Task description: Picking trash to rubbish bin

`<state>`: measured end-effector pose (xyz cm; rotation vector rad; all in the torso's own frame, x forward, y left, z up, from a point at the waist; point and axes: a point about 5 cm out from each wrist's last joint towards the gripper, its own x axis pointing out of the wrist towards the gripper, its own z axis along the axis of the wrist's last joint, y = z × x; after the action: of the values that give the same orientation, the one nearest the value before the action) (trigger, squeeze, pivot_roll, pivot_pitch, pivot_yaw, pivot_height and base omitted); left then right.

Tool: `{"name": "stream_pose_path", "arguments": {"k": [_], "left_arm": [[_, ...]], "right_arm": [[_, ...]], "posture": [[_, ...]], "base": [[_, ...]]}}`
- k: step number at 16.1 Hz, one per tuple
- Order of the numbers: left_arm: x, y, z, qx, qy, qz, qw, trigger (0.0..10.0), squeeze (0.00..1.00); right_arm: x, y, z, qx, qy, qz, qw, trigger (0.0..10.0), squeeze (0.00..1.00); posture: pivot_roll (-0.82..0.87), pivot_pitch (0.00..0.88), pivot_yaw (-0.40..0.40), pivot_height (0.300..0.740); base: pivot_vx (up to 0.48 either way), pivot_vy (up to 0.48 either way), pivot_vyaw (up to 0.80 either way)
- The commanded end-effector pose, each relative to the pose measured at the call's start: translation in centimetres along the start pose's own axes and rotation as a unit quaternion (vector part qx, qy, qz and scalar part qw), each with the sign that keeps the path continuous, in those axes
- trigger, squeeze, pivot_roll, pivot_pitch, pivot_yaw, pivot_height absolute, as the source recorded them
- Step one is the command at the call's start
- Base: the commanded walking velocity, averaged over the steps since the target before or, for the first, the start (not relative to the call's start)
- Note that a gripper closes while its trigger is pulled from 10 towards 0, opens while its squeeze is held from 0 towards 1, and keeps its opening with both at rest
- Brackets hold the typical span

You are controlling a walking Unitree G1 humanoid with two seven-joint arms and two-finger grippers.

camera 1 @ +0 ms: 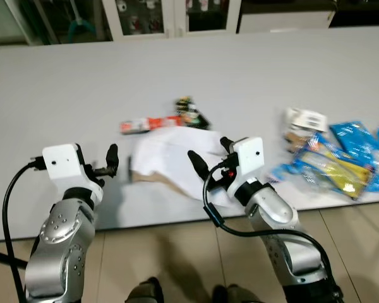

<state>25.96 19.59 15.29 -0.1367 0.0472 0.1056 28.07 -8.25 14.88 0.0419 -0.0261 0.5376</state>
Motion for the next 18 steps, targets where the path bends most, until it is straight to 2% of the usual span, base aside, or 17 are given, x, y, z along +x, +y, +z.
{"name": "stream_pose_path", "arguments": {"k": [1,6,13,18], "left_arm": [[-0.25,0.29,-0.05,0.004,0.003,0.009,1.000,10.0,0.00],[-0.28,0.35,-0.12,0.005,0.003,0.013,1.000,10.0,0.00],[-0.19,0.65,-0.14,-0.003,0.003,0.027,1.000,10.0,0.00],[-0.28,1.22,-0.84,-0.003,0.020,0.033,0.999,10.0,0.00]], "right_arm": [[-0.10,0.03,0.36,0.000,-0.005,-0.001,1.000,10.0,0.00],[-0.10,0.04,0.27,0.000,-0.003,0.002,1.000,10.0,0.00],[-0.11,0.14,0.11,-0.002,0.001,0.007,1.000,10.0,0.00],[-0.02,-0.05,0.25,-0.001,-0.002,0.000,1.000,10.0,0.00]], "posture": [[-0.04,0.166,0.039,0.740],[-0.04,0.169,0.036,0.740],[-0.04,0.166,0.037,0.740],[-0.04,0.166,0.041,0.740]], "base": [[0.000,-0.450,0.00],[0.000,-0.416,0.00],[0.000,0.000,0.00],[0.000,0.000,0.00]]}}
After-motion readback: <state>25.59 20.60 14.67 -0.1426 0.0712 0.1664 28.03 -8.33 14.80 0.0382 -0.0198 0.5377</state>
